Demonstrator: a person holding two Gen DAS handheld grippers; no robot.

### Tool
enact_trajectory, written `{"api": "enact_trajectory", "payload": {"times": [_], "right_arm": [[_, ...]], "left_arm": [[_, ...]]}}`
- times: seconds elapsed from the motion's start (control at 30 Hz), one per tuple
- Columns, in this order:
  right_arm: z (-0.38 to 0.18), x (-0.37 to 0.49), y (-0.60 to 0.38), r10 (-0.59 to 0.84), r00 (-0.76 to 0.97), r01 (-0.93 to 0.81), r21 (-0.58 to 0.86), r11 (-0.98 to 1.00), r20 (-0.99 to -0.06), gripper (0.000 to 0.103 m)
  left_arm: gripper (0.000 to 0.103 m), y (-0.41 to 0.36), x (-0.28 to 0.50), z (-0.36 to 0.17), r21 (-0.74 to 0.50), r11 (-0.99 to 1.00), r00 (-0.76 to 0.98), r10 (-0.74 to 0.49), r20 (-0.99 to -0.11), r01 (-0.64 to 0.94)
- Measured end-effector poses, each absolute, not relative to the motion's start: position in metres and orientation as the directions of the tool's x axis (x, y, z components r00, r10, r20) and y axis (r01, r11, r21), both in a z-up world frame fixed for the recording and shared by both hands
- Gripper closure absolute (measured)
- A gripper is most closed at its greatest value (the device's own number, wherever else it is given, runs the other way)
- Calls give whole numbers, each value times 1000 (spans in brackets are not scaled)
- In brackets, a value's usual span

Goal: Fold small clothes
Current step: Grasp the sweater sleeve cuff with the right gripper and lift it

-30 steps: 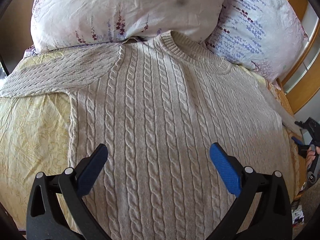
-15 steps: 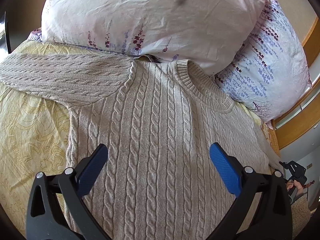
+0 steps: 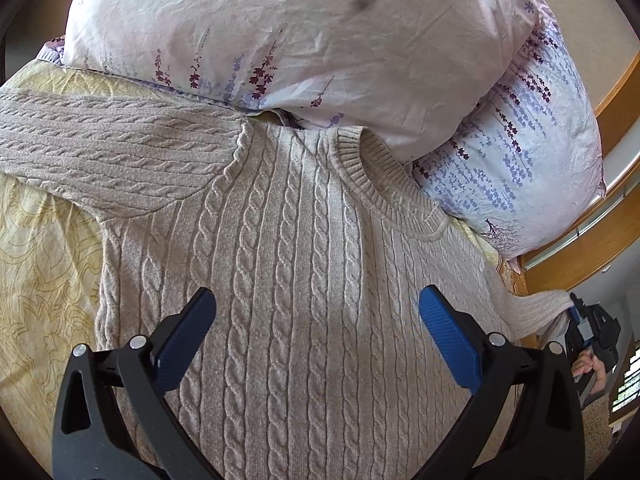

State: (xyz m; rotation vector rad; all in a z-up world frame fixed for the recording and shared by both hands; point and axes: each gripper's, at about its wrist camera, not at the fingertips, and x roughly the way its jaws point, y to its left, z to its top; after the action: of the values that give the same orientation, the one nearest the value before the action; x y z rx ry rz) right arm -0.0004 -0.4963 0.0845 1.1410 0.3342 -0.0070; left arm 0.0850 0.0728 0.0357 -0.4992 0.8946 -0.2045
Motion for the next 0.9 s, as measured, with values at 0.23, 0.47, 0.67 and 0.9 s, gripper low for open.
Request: {"api": "enact_trajectory", "payload": {"times": [0.23,0.47,0.67,0.9], "right_arm": [[82,61,-394,482,835,9,882,471,-266,93],[9,93,-292,614,566,94,783,615,-550,93],[21,92,-306,588,584,124,777,617,-560,71],[12,84,-396,434,728,305,818,487,-530,49]], "left_arm": [[2,80,83,35,-520,852,629,-373,-682,-59],[2,86,80,35,-531,843,638,-367,-677,-79],[2,88,81,32,-549,832,634,-381,-673,-84],[2,98,81,32,-575,811,646,-381,-662,-111]]}}
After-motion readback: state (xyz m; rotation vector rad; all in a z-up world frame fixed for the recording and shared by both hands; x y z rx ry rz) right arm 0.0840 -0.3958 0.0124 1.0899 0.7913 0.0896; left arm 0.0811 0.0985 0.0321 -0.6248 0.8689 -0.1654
